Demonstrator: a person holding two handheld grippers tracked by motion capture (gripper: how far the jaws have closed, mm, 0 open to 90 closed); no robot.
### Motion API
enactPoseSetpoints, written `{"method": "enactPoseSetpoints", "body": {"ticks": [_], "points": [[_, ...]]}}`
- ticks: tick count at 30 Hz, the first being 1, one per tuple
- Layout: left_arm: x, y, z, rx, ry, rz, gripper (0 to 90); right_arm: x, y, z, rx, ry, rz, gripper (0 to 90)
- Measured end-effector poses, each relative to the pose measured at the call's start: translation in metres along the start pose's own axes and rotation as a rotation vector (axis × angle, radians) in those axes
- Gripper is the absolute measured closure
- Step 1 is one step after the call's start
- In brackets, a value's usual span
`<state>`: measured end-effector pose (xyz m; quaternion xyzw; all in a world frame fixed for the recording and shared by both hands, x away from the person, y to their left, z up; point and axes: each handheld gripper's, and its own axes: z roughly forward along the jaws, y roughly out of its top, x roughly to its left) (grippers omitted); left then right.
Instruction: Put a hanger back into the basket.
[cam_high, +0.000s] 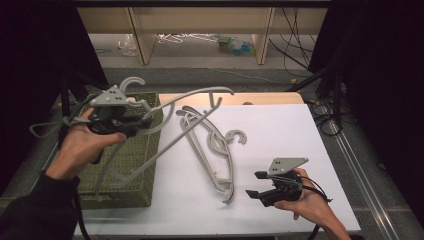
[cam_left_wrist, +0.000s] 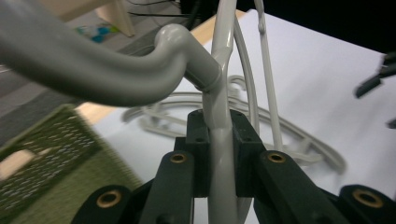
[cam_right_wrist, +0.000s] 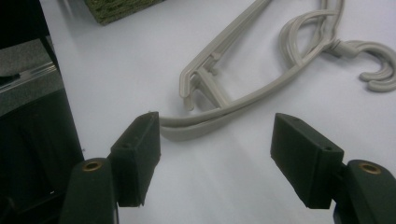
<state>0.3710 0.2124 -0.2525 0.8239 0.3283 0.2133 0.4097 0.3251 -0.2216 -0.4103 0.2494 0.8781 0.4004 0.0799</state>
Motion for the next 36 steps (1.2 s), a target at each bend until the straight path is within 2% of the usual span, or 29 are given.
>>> {"method": "enactPoseSetpoints", "body": {"ticks": [2, 3, 4, 5, 7, 8, 9, 10, 12, 15, 16, 17, 22, 26, 33, 36], "points": [[0.014, -0.002, -0.006, 0.021, 0.043, 0.006, 80.2, 0.000, -0.001, 0.002, 0.011, 0.007, 0.000, 33.8], [0.030, -0.006, -0.008, 0.035, 0.081, -0.007, 80.1, 0.000, -0.002, 0.003, 0.015, 0.008, -0.002, 33.7], [0.030, -0.006, -0.008, 0.035, 0.081, -0.007, 80.2, 0.000, -0.002, 0.003, 0.015, 0.008, -0.002, 33.7], [0.038, -0.009, -0.010, 0.063, 0.102, 0.005, 80.2, 0.000, -0.002, 0.003, 0.016, 0.007, 0.000, 33.6], [0.053, -0.015, -0.010, 0.079, 0.128, 0.023, 80.3, 0.000, -0.002, 0.003, 0.015, 0.009, -0.003, 33.5], [0.064, -0.021, -0.009, 0.094, 0.149, 0.003, 80.3, -0.001, -0.002, 0.004, 0.014, 0.008, -0.004, 33.5], [0.064, -0.021, -0.009, 0.094, 0.149, 0.003, 80.3, -0.001, -0.002, 0.004, 0.014, 0.008, -0.004, 33.5], [0.070, -0.025, -0.008, 0.091, 0.158, 0.009, 80.3, -0.001, -0.003, 0.004, 0.019, 0.008, 0.002, 33.5], [0.080, -0.032, -0.005, 0.109, 0.180, -0.006, 80.4, -0.002, -0.004, 0.005, 0.025, 0.010, 0.008, 33.5], [0.100, -0.049, 0.000, 0.125, 0.234, -0.019, 80.3, -0.001, -0.004, 0.007, 0.029, 0.011, 0.008, 33.5], [0.100, -0.049, 0.000, 0.125, 0.234, -0.019, 80.2, -0.001, -0.004, 0.007, 0.029, 0.011, 0.008, 33.5], [0.104, -0.053, 0.000, 0.130, 0.246, -0.032, 80.2, -0.001, -0.004, 0.007, 0.029, 0.010, 0.009, 33.5], [0.121, -0.074, 0.002, 0.116, 0.267, -0.043, 80.3, -0.002, -0.005, 0.008, 0.030, 0.009, 0.010, 33.5], [0.129, -0.088, 0.004, 0.128, 0.289, -0.059, 80.2, -0.002, -0.006, 0.009, 0.034, 0.013, 0.007, 33.4], [0.136, -0.112, 0.005, 0.155, 0.301, -0.095, 80.1, -0.003, -0.007, 0.010, 0.034, 0.006, 0.016, 31.7], [0.139, -0.116, 0.004, 0.160, 0.302, -0.102, 80.2, -0.003, -0.006, 0.010, 0.031, 0.003, 0.018, 31.4]]}}
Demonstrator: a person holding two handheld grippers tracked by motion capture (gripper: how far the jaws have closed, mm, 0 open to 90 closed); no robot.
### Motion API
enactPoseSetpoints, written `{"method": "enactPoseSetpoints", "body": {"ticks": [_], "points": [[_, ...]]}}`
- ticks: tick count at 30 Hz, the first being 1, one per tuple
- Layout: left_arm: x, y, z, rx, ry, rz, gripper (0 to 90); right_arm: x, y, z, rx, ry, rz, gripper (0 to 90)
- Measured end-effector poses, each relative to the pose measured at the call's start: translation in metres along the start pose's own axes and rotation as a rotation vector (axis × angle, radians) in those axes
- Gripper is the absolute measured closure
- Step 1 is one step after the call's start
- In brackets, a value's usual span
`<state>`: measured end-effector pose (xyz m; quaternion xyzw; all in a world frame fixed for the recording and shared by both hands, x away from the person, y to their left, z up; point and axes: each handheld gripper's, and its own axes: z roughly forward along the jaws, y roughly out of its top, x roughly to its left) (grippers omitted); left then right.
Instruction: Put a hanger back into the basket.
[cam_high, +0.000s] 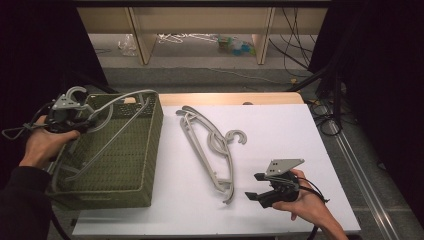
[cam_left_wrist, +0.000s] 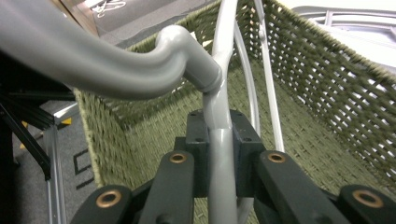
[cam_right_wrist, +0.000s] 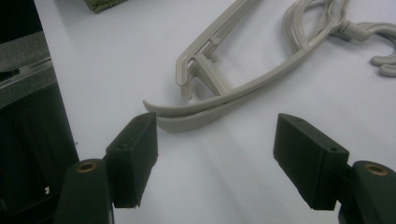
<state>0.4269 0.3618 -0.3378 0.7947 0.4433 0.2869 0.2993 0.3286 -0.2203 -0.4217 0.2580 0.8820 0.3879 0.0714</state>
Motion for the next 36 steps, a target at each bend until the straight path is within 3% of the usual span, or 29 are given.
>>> {"method": "enactPoseSetpoints", "body": {"ticks": [5, 9, 18, 19, 22, 25, 28, 29, 30, 31, 32, 33, 34, 36], "points": [[0.005, -0.007, 0.003, 0.017, 0.006, -0.043, 80.1, -0.001, 0.000, 0.001, -0.003, -0.005, 0.001, 30.6], [0.006, -0.007, 0.008, 0.036, -0.006, -0.035, 80.1, -0.001, -0.001, 0.001, 0.002, -0.007, 0.003, 30.5], [-0.003, -0.015, 0.043, 0.100, -0.048, -0.038, 79.7, 0.000, -0.001, 0.001, 0.008, 0.000, -0.002, 30.5], [-0.004, -0.018, 0.047, 0.084, -0.051, -0.056, 79.6, 0.000, -0.001, 0.001, 0.009, 0.000, -0.002, 30.5], [-0.002, -0.020, 0.053, 0.092, -0.066, -0.041, 79.3, -0.001, -0.001, 0.002, 0.011, 0.000, -0.002, 30.5], [-0.003, -0.024, 0.060, 0.102, -0.063, -0.035, 79.3, 0.000, -0.002, 0.002, 0.012, 0.002, 0.001, 30.5], [-0.003, -0.030, 0.065, 0.125, -0.057, -0.067, 78.4, 0.000, -0.002, 0.003, 0.012, -0.001, -0.002, 30.3], [0.002, -0.036, 0.068, 0.148, -0.052, -0.034, 77.7, 0.000, -0.002, 0.004, 0.010, 0.001, -0.006, 30.1], [0.002, -0.036, 0.068, 0.148, -0.052, -0.034, 77.0, 0.000, -0.002, 0.004, 0.010, 0.001, -0.006, 30.1], [0.002, -0.039, 0.069, 0.139, -0.051, -0.060, 77.0, 0.000, -0.002, 0.004, 0.012, 0.005, -0.006, 29.7], [0.003, -0.041, 0.069, 0.165, -0.034, -0.063, 72.7, 0.000, -0.002, 0.004, 0.012, 0.007, -0.004, 29.2], [0.004, -0.042, 0.068, 0.172, -0.029, -0.076, 74.4, 0.000, -0.002, 0.005, 0.010, 0.002, -0.004, 28.4], [0.007, -0.042, 0.067, 0.177, -0.027, -0.049, 72.6, 0.000, -0.002, 0.005, 0.013, 0.006, -0.003, 27.9], [0.009, -0.043, 0.066, 0.182, -0.021, -0.046, 71.7, 0.000, -0.002, 0.006, 0.010, 0.004, -0.003, 26.5]]}}
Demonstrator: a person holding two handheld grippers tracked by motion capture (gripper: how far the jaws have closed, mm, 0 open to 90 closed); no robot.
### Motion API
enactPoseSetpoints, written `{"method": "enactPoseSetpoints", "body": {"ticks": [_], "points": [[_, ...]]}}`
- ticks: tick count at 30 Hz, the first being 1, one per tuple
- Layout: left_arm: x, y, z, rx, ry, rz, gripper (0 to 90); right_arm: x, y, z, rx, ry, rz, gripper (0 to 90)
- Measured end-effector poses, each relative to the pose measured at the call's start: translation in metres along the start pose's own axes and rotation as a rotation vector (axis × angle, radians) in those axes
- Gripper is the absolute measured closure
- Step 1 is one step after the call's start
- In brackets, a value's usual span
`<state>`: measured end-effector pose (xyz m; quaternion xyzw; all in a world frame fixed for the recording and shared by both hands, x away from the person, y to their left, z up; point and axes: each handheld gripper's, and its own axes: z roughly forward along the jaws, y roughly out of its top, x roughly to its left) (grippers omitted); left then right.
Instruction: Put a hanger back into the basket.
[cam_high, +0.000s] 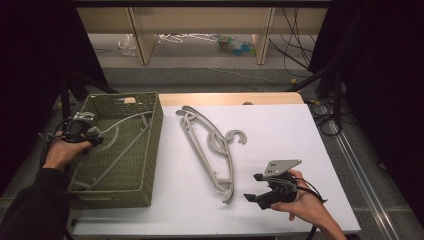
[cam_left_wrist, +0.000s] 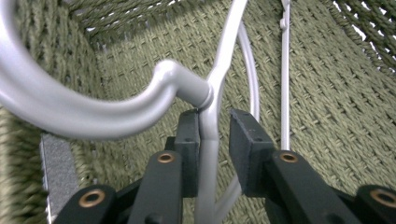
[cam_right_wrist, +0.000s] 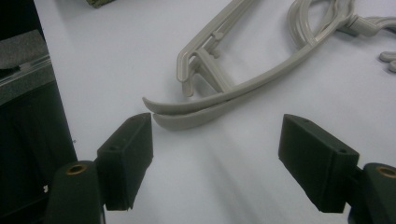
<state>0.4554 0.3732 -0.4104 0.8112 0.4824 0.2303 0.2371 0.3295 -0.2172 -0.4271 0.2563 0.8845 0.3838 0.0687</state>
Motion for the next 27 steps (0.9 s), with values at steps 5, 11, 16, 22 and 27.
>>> {"method": "enactPoseSetpoints", "body": {"ticks": [5, 11, 16, 22, 27], "points": [[-0.002, 0.001, -0.007, -0.013, 0.029, -0.026, 59.0, -0.001, 0.000, 0.000, -0.008, -0.027, 0.022, 20.5], [-0.015, 0.001, -0.029, -0.095, 0.049, -0.168, 42.5, -0.001, 0.000, 0.001, -0.017, -0.027, 0.017, 19.7], [-0.033, 0.004, -0.057, -0.186, 0.011, -0.180, 33.5, -0.002, 0.000, 0.003, -0.035, -0.046, 0.024, 19.8], [-0.087, -0.002, -0.093, -0.343, -0.064, -0.131, 28.9, -0.003, 0.000, 0.004, -0.094, -0.091, 0.067, 19.8], [-0.126, -0.009, -0.095, -0.415, -0.160, -0.083, 24.9, -0.003, -0.001, 0.006, -0.132, -0.116, 0.106, 19.8]]}}
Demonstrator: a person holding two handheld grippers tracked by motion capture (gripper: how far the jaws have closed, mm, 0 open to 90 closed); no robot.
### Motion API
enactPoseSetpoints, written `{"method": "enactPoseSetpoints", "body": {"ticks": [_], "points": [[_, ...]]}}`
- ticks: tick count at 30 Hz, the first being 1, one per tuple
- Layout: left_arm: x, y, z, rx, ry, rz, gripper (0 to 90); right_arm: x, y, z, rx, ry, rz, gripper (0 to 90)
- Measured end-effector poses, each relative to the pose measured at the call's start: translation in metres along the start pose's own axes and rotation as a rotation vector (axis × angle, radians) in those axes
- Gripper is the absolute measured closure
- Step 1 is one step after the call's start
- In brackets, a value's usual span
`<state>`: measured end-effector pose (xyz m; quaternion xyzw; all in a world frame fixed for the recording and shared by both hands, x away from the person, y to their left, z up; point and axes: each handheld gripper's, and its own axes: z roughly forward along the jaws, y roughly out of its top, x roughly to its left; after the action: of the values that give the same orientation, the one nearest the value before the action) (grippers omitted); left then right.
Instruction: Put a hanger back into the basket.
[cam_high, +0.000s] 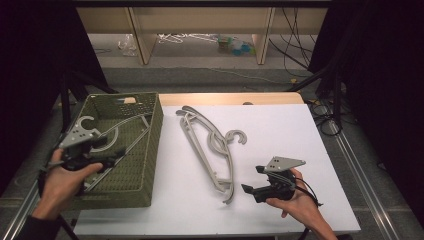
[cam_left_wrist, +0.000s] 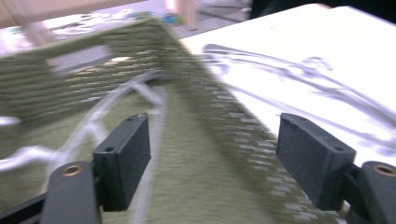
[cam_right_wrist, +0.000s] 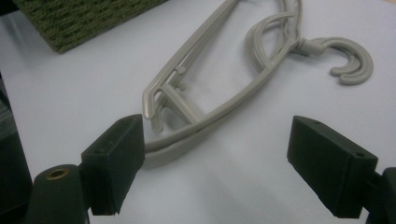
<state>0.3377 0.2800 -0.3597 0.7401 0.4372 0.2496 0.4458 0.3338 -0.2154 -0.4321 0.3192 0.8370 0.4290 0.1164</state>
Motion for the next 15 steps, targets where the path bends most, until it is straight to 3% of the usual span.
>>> {"method": "enactPoseSetpoints", "body": {"ticks": [4, 5, 6, 7, 8, 10, 11, 12, 13, 14, 15], "points": [[-0.032, -0.010, 0.006, -0.034, -0.058, -0.001, 22.2, -0.001, -0.002, 0.001, -0.013, -0.007, 0.024, 19.7], [-0.046, -0.013, 0.009, -0.059, -0.082, 0.015, 22.2, -0.001, -0.003, 0.001, -0.019, -0.006, 0.034, 19.6], [-0.051, -0.014, 0.010, -0.070, -0.096, 0.043, 22.1, -0.002, -0.003, 0.001, -0.022, -0.008, 0.035, 19.3], [-0.051, -0.014, 0.010, -0.070, -0.096, 0.043, 21.7, -0.002, -0.003, 0.000, -0.023, -0.017, 0.031, 19.3], [-0.063, -0.017, 0.012, -0.097, -0.136, 0.058, 21.7, -0.002, -0.003, 0.000, -0.022, -0.014, 0.031, 19.3], [-0.069, -0.019, 0.013, -0.107, -0.147, 0.048, 21.4, -0.002, -0.003, 0.000, -0.023, -0.016, 0.032, 19.3], [-0.073, -0.021, 0.014, -0.117, -0.157, 0.079, 21.4, -0.001, -0.003, 0.001, -0.023, -0.013, 0.039, 19.3], [-0.079, -0.024, 0.015, -0.135, -0.178, 0.060, 21.4, -0.001, -0.003, 0.001, -0.023, -0.013, 0.039, 19.3], [-0.083, -0.026, 0.016, -0.146, -0.195, 0.076, 20.9, -0.001, -0.003, 0.002, -0.016, -0.007, 0.036, 19.3], [-0.089, -0.030, 0.018, -0.162, -0.220, 0.064, 20.9, -0.001, -0.003, 0.002, -0.016, -0.007, 0.036, 19.3], [-0.095, -0.033, 0.019, -0.153, -0.227, 0.054, 20.1, -0.001, -0.003, 0.003, -0.016, -0.008, 0.035, 19.3]]}}
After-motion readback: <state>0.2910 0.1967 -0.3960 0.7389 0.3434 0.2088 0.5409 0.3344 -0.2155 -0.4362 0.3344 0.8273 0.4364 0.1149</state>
